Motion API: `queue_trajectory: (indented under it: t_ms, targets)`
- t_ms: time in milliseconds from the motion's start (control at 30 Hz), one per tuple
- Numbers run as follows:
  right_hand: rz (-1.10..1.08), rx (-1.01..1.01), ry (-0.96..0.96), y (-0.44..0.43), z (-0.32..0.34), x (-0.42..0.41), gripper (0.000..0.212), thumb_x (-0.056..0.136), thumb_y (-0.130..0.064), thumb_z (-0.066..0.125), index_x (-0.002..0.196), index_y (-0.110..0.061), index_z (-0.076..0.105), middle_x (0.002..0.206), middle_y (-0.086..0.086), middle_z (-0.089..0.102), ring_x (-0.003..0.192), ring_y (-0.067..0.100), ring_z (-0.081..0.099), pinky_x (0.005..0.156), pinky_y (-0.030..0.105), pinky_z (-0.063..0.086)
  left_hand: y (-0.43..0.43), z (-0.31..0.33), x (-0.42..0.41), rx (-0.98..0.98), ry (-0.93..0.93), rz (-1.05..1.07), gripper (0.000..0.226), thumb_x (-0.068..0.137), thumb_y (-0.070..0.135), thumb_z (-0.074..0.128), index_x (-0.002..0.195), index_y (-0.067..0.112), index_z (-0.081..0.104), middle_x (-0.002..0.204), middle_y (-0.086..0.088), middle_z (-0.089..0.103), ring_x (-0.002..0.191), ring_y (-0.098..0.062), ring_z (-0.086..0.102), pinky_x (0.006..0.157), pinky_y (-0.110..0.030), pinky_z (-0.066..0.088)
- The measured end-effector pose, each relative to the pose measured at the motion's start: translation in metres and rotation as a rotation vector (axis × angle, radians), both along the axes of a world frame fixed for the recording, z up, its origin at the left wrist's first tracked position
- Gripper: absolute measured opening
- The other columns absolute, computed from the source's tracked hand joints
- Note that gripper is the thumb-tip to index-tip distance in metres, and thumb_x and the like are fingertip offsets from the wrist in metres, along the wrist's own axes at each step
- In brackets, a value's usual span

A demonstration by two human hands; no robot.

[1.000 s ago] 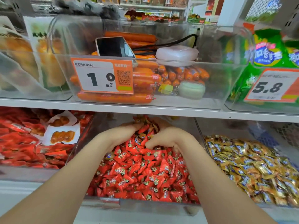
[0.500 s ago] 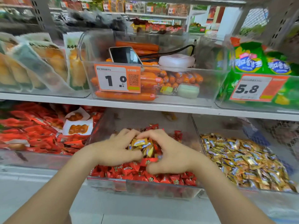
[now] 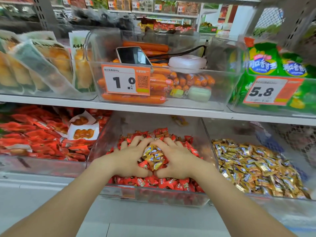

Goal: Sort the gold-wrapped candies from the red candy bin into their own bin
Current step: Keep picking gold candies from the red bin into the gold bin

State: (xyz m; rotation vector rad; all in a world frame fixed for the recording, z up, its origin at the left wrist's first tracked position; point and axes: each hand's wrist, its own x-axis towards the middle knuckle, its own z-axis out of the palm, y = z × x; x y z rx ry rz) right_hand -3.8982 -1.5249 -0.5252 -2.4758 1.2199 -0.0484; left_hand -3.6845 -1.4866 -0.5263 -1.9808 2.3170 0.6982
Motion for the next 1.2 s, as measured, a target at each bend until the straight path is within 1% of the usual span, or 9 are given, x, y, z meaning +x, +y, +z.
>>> queue_trajectory:
  t_ms: [200, 300, 400, 500, 600, 700, 800, 1033, 1200]
  targets:
    - [0.017, -0.008, 0.083, 0.003, 0.013, -0.025, 0.104, 0.075, -0.071, 0.077, 0.149, -0.073, 0.005, 0.168, -0.015, 0.019, 0.147, 0.036, 0.031, 0.118, 0.063, 0.028, 0.003, 0.011, 0.012, -0.151, -0.026, -0.036, 0.117, 0.061, 0.082, 0.079, 0.158, 0.056, 0.02, 0.168, 0.022, 0.007, 0.159, -0.034, -0.006, 0.122, -0.066, -0.016]
    - [0.011, -0.025, 0.113, 0.015, 0.027, -0.036, 0.105, 0.08, -0.063, 0.078, 0.15, -0.074, 0.0, 0.173, -0.017, 0.009, 0.158, 0.04, 0.01, 0.123, 0.065, 0.008, 0.011, 0.023, 0.011, -0.264, 0.056, -0.089, 0.11, 0.055, 0.084, 0.082, 0.151, 0.048, 0.041, 0.154, 0.021, 0.026, 0.15, -0.014, 0.015, 0.127, -0.052, 0.015]
    - [-0.013, -0.048, 0.08, 0.019, 0.036, -0.036, 0.095, 0.082, -0.056, 0.075, 0.151, -0.07, 0.01, 0.173, -0.015, 0.014, 0.161, 0.037, 0.005, 0.125, 0.067, -0.003, 0.013, 0.023, 0.005, -0.33, 0.16, -0.132, 0.105, 0.057, 0.08, 0.084, 0.148, 0.043, 0.047, 0.135, 0.025, 0.04, 0.131, 0.0, 0.035, 0.116, -0.035, 0.039]
    - [0.012, -0.133, -0.093, 0.016, 0.035, -0.035, 0.071, 0.077, -0.045, 0.071, 0.143, -0.053, 0.048, 0.148, -0.014, 0.05, 0.143, 0.018, 0.042, 0.123, 0.055, 0.028, 0.012, 0.018, -0.008, -0.368, 0.076, -0.219, 0.098, 0.067, 0.073, 0.083, 0.15, 0.037, 0.047, 0.129, 0.022, 0.047, 0.123, -0.002, 0.041, 0.111, -0.028, 0.039]
    - [0.027, -0.152, -0.213, 0.017, 0.027, -0.026, 0.047, 0.075, -0.052, 0.08, 0.117, -0.038, 0.065, 0.113, -0.018, 0.064, 0.107, 0.004, 0.058, 0.099, 0.034, 0.05, 0.009, 0.017, -0.015, -0.364, 0.029, -0.231, 0.071, 0.076, 0.062, 0.083, 0.135, 0.034, 0.055, 0.115, 0.018, 0.05, 0.11, -0.006, 0.046, 0.097, -0.023, 0.04]
    - [0.083, -0.19, -0.132, 0.023, 0.019, -0.009, 0.061, 0.065, -0.071, 0.085, 0.11, -0.037, 0.06, 0.105, -0.02, 0.062, 0.099, 0.005, 0.053, 0.089, 0.032, 0.048, 0.005, 0.015, -0.013, -0.342, 0.049, -0.189, 0.04, 0.082, 0.048, 0.084, 0.112, 0.032, 0.062, 0.101, 0.013, 0.053, 0.094, -0.01, 0.051, 0.084, -0.034, 0.048]
    - [0.07, -0.24, -0.101, 0.017, 0.013, -0.001, 0.056, 0.069, -0.066, 0.086, 0.109, -0.036, 0.063, 0.102, -0.015, 0.068, 0.098, 0.011, 0.059, 0.086, 0.038, 0.049, 0.005, 0.011, -0.008, -0.319, 0.102, -0.151, 0.023, 0.09, 0.043, 0.079, 0.103, 0.034, 0.062, 0.095, 0.011, 0.057, 0.089, -0.01, 0.055, 0.08, -0.042, 0.051]
    - [-0.062, -0.181, -0.39, 0.014, 0.019, -0.011, 0.019, 0.087, -0.045, 0.081, 0.101, -0.035, 0.074, 0.075, -0.015, 0.066, 0.073, 0.005, 0.059, 0.072, 0.023, 0.043, 0.006, 0.01, -0.004, -0.359, 0.252, -0.097, 0.008, 0.104, 0.038, 0.06, 0.109, 0.04, 0.055, 0.106, 0.013, 0.056, 0.105, -0.011, 0.053, 0.092, -0.037, 0.047]
    - [-0.319, -0.01, -0.606, 0.021, 0.033, -0.018, 0.012, 0.099, -0.033, 0.072, 0.088, -0.027, 0.072, 0.066, -0.002, 0.074, 0.055, 0.01, 0.07, 0.057, 0.027, 0.057, 0.008, 0.021, -0.008, -0.384, 0.333, -0.02, 0.008, 0.11, 0.036, 0.047, 0.104, 0.038, 0.051, 0.096, 0.01, 0.054, 0.091, -0.006, 0.051, 0.077, -0.03, 0.037]
